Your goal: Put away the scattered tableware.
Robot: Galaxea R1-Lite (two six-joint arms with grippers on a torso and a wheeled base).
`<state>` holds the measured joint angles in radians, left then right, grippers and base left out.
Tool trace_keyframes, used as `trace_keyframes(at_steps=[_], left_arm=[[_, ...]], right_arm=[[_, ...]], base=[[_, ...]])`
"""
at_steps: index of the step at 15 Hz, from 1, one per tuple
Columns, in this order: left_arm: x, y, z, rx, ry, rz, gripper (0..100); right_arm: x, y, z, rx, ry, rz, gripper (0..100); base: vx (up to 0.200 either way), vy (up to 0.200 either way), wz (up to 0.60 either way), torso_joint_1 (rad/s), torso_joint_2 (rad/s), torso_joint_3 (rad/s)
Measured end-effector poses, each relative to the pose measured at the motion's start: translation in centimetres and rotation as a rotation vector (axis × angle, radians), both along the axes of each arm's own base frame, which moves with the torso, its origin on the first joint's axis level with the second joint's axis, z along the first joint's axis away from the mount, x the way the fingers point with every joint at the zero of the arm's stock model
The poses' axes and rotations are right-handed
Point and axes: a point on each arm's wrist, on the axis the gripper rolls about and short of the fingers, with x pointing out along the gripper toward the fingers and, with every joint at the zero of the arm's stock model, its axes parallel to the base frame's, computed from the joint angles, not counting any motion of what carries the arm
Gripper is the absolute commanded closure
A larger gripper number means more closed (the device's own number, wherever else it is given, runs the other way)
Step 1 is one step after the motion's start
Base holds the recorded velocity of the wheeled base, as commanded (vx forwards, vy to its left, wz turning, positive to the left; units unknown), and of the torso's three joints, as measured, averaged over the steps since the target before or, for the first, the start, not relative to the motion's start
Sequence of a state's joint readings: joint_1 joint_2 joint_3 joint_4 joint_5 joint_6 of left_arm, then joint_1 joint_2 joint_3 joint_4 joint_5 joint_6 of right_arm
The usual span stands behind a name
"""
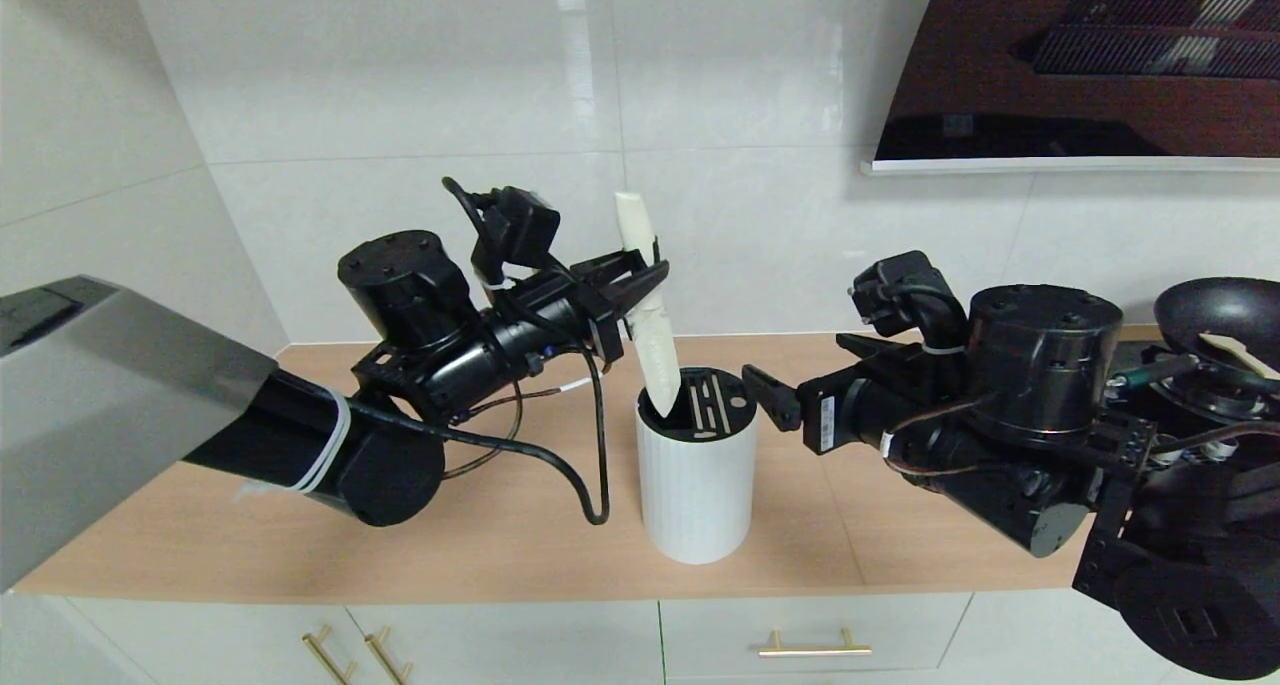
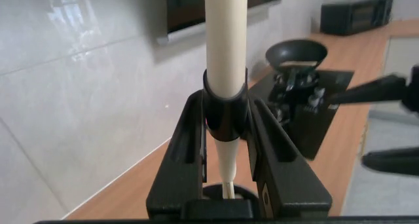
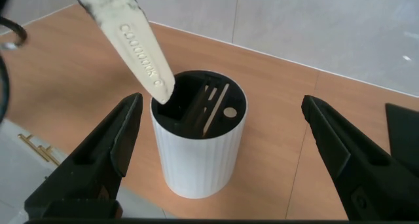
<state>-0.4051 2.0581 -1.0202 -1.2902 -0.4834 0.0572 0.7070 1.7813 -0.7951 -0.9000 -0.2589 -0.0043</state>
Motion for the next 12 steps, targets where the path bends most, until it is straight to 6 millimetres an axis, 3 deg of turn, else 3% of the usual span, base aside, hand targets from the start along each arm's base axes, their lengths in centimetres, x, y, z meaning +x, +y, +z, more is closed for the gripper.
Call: trace_keyframes(at_steps=[12], left_arm=[[1.2,-1.4,-3.9,0.035,0.079,0.052,100]], right_arm=[[0.7,0.1,-0.6,-0.012,0.013,-0.012,0]], base=[[0.0,0.0,0.0,0.0,0.0,0.0]])
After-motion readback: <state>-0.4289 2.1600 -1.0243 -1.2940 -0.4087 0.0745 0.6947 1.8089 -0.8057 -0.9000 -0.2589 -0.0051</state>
